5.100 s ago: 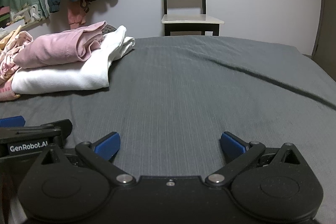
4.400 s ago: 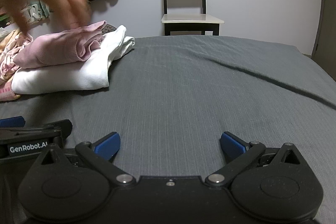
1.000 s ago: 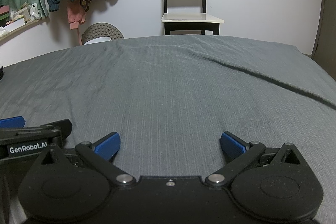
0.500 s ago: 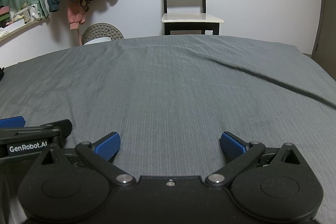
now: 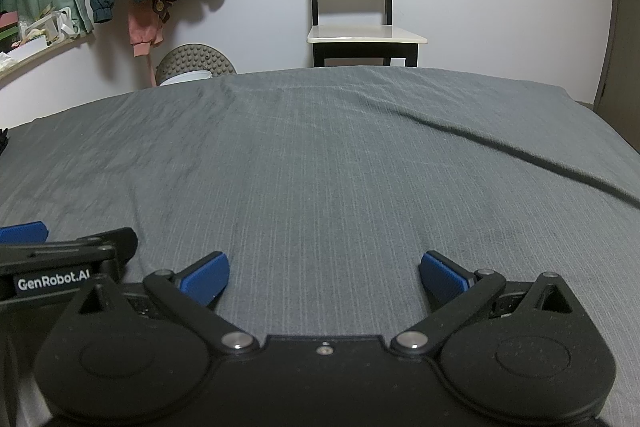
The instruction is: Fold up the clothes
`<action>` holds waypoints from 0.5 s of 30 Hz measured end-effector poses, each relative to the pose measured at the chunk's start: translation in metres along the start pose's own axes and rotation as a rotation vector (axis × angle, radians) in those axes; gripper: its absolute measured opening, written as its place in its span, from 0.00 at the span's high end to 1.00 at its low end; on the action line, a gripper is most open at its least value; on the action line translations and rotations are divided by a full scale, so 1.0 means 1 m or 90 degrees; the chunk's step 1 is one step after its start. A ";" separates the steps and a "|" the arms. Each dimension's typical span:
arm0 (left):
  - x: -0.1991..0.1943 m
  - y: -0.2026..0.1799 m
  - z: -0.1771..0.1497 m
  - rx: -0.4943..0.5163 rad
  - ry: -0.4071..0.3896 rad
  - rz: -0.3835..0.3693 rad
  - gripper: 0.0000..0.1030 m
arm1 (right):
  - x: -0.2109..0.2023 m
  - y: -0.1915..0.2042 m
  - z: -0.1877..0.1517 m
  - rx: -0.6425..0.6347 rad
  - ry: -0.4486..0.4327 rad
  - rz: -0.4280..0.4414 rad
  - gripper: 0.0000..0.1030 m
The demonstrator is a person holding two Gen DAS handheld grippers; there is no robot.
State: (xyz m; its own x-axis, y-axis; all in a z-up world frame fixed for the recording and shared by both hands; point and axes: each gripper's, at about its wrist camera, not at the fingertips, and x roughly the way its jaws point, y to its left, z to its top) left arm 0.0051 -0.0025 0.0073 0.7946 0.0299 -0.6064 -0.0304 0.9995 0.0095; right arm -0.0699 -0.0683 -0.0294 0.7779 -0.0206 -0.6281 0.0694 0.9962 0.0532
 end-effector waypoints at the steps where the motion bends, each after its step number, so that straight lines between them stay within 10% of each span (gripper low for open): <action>1: 0.000 0.000 0.000 0.000 0.000 0.000 0.00 | 0.000 0.000 0.000 0.000 0.000 0.000 0.00; 15: 0.000 0.000 0.000 0.000 0.000 0.000 0.00 | 0.000 0.000 0.000 0.000 -0.001 0.000 0.00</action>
State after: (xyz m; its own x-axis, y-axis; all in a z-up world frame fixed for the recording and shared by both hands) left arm 0.0049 -0.0021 0.0069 0.7947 0.0294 -0.6062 -0.0304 0.9995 0.0087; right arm -0.0699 -0.0683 -0.0295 0.7784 -0.0210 -0.6274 0.0695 0.9962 0.0529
